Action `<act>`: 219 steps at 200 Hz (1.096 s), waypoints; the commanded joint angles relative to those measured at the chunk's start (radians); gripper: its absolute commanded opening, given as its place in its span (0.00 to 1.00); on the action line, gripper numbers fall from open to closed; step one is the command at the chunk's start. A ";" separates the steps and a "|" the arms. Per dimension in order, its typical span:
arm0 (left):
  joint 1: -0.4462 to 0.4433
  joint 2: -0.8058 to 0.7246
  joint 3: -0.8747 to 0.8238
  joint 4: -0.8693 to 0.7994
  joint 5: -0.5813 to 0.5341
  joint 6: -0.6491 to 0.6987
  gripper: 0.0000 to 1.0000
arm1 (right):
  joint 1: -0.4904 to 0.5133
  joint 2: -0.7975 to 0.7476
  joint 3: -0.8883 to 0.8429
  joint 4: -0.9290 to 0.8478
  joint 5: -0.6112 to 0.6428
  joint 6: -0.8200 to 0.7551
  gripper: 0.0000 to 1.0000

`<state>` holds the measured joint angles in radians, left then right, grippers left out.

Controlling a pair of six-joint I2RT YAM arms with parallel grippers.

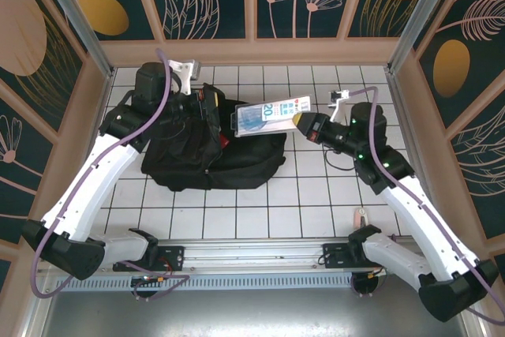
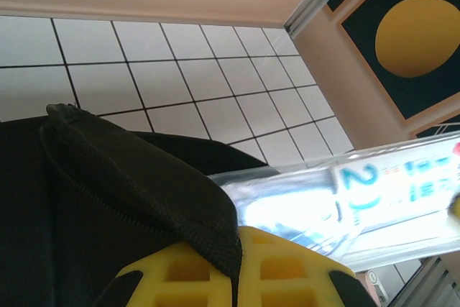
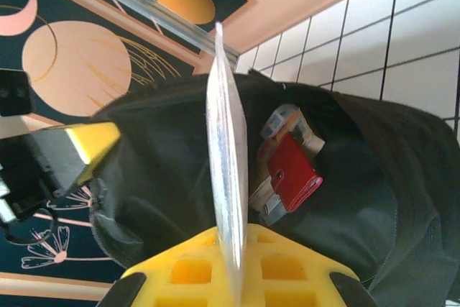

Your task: Pack the student bag

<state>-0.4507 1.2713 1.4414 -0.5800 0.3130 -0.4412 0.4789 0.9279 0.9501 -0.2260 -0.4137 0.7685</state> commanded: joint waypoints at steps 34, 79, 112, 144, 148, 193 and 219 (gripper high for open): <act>0.004 0.006 0.134 0.103 0.033 -0.030 0.00 | 0.144 0.142 -0.007 0.156 0.088 0.169 0.01; 0.004 0.011 0.091 0.174 0.111 -0.070 0.00 | 0.248 0.290 0.094 0.123 0.217 0.194 0.02; 0.004 0.004 0.058 0.224 0.133 -0.095 0.00 | 0.274 0.422 0.164 0.147 0.236 0.230 0.03; 0.004 0.004 0.041 0.235 0.132 -0.088 0.00 | 0.296 0.590 0.280 0.157 0.179 0.227 0.06; 0.004 0.005 0.037 0.236 0.132 -0.087 0.00 | 0.301 0.612 0.299 0.157 0.169 0.221 0.06; 0.004 0.001 0.002 0.277 0.152 -0.103 0.00 | 0.362 0.804 0.418 0.134 0.157 0.218 0.21; 0.004 0.003 -0.003 0.276 0.155 -0.100 0.00 | 0.355 0.841 0.429 0.116 0.149 0.219 0.48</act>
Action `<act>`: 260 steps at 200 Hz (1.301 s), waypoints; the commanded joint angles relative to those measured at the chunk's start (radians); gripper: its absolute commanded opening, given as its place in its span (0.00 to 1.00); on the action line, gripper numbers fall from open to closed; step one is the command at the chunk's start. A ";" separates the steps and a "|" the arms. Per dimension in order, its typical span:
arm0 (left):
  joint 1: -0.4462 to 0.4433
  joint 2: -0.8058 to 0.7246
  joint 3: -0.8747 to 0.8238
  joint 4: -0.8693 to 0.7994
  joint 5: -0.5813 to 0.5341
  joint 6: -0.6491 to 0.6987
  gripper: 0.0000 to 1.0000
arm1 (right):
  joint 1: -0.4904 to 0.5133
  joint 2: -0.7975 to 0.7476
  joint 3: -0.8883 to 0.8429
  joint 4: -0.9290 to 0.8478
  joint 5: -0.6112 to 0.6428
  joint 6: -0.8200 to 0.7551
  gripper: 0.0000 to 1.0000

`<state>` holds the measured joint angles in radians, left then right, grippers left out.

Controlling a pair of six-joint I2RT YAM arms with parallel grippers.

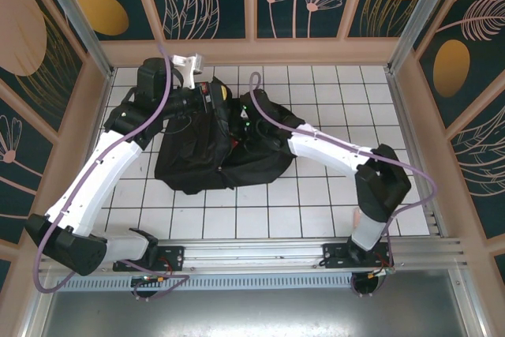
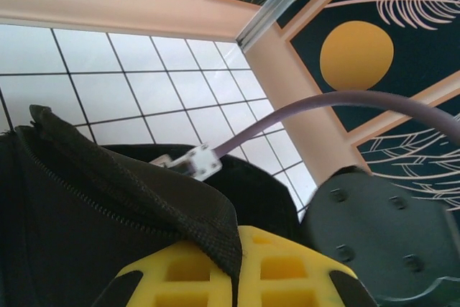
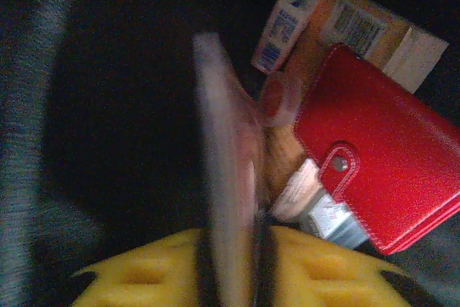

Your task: Pack the student bag

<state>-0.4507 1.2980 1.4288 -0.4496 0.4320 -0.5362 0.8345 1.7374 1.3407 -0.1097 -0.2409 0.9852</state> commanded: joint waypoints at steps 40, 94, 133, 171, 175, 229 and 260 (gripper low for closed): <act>0.005 -0.039 -0.006 0.132 0.028 0.009 0.00 | -0.010 -0.085 0.039 -0.082 0.084 -0.120 0.76; 0.004 -0.049 -0.033 0.120 0.040 0.018 0.00 | -0.102 -0.297 -0.074 -0.116 0.030 -0.234 0.90; 0.004 -0.032 -0.065 0.102 0.077 0.036 0.00 | -0.204 -0.296 0.011 -0.337 0.169 -0.364 0.86; -0.012 0.039 -0.077 0.135 0.216 -0.005 0.00 | -0.385 -0.194 -0.029 -0.384 0.094 -0.448 0.85; -0.019 0.048 -0.080 0.141 0.229 -0.009 0.00 | -0.397 -0.186 -0.039 -0.380 0.085 -0.449 0.85; -0.234 0.157 -0.090 0.138 0.234 0.004 0.17 | -0.496 -0.203 -0.110 -0.317 0.103 -0.447 0.85; -0.265 0.107 -0.140 0.134 0.148 -0.035 0.51 | -0.516 -0.191 -0.073 -0.298 0.067 -0.446 0.85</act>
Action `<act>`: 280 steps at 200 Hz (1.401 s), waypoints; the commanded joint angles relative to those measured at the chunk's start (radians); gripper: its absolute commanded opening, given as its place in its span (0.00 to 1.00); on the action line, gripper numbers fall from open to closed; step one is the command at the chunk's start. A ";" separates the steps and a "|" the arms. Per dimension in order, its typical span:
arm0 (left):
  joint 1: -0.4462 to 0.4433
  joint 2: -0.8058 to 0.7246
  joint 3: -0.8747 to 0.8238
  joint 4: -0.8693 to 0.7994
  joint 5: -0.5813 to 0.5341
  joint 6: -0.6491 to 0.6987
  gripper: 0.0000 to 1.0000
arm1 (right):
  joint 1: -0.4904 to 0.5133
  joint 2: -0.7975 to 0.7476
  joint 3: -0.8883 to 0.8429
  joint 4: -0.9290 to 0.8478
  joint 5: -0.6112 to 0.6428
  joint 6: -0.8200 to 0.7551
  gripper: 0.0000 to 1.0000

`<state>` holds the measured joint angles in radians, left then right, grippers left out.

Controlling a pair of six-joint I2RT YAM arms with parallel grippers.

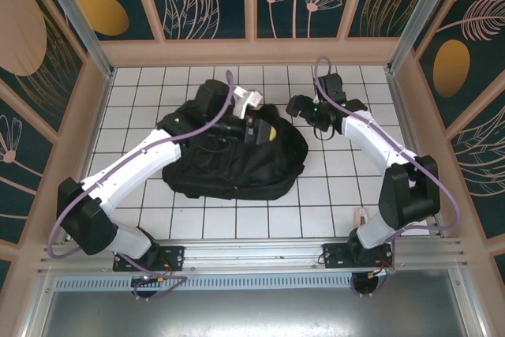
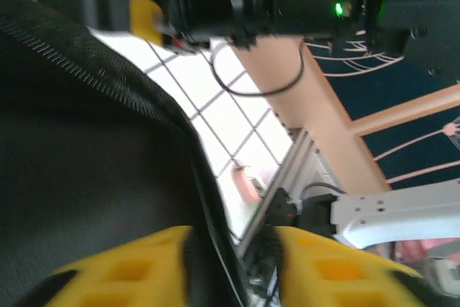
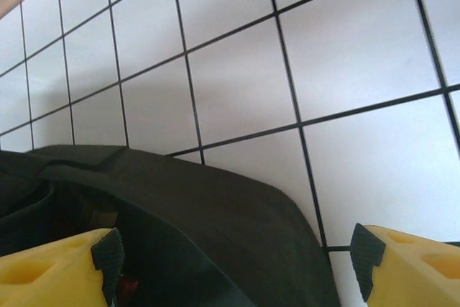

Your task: Pack the student bag

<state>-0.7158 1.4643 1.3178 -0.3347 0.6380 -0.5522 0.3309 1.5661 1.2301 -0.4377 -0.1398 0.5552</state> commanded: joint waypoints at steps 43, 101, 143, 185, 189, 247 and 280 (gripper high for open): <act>0.049 -0.325 -0.098 -0.216 -0.530 -0.130 0.73 | -0.003 0.103 0.157 0.032 -0.145 -0.055 0.85; 0.074 -0.637 -0.398 -0.447 -0.737 -0.597 0.81 | 0.096 0.428 0.481 -0.070 -0.145 -0.130 0.86; 0.075 -0.760 -0.626 -0.447 -0.653 -0.763 0.70 | 0.091 0.545 0.586 -0.119 -0.149 -0.155 0.86; 0.100 -0.760 -0.790 -0.328 -0.610 -0.819 0.69 | 0.069 0.547 0.519 -0.081 -0.217 -0.137 0.86; 0.113 -0.757 -0.795 -0.303 -0.612 -0.813 0.70 | 0.065 0.544 0.506 -0.071 -0.234 -0.130 0.86; 0.250 -0.512 -0.712 -0.041 -0.654 -0.611 0.71 | -0.035 0.411 0.184 0.206 -0.488 0.060 0.86; 0.325 -0.394 -0.578 0.001 -0.668 -0.479 0.70 | -0.004 0.362 0.053 0.259 -0.504 0.079 0.86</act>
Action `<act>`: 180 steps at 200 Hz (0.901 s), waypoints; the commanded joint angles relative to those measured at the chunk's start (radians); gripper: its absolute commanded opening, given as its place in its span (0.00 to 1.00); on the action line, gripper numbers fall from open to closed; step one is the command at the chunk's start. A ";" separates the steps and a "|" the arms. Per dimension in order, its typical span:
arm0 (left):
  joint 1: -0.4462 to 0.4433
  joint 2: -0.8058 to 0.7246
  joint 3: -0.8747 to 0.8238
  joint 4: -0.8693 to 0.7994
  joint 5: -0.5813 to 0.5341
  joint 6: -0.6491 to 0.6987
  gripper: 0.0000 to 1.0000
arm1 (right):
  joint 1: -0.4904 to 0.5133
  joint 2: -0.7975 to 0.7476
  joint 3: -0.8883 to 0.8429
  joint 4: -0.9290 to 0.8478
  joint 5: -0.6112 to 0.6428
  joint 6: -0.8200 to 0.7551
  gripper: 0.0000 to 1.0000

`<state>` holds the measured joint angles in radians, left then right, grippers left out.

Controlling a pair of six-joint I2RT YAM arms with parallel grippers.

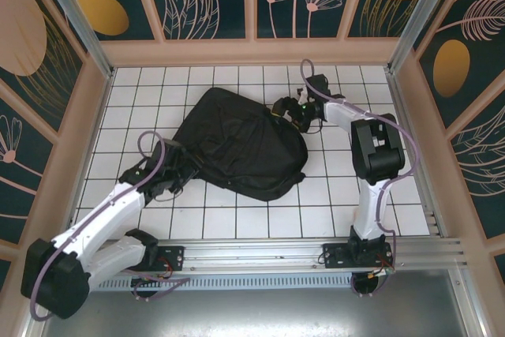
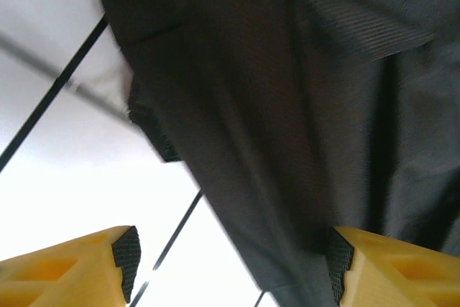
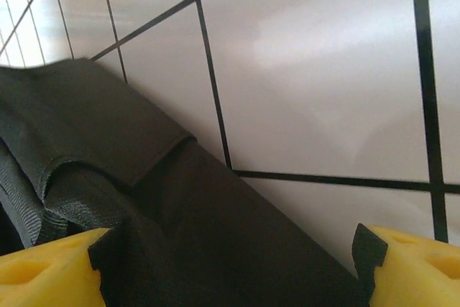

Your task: Pack the student bag

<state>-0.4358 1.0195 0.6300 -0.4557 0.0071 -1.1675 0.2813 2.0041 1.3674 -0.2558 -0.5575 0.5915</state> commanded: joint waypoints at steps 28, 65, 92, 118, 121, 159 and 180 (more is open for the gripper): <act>0.099 0.156 0.187 0.178 0.011 0.207 0.70 | 0.082 -0.163 -0.235 0.155 -0.092 0.081 0.86; 0.112 0.271 0.257 0.215 0.085 0.272 0.70 | 0.138 -0.317 -0.425 0.288 -0.090 0.176 0.86; 0.121 0.235 0.270 0.151 0.062 0.298 0.71 | 0.151 -0.404 -0.429 0.138 0.095 0.110 0.86; 0.129 0.148 0.266 0.028 -0.015 0.310 0.72 | 0.146 -0.473 -0.371 -0.037 0.313 0.035 0.85; 0.129 0.139 0.265 0.018 -0.017 0.309 0.72 | 0.149 -0.479 -0.363 -0.055 0.335 0.027 0.85; 0.135 0.010 0.237 -0.086 -0.055 0.295 0.74 | 0.270 -0.525 -0.228 -0.185 0.430 -0.055 0.80; 0.166 -0.025 0.238 -0.121 -0.096 0.303 0.74 | 0.453 -0.490 -0.115 -0.229 0.493 -0.163 0.78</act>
<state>-0.3031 1.0248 0.8619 -0.4858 -0.0292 -0.8867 0.5671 1.5082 1.1362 -0.3790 -0.1707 0.5709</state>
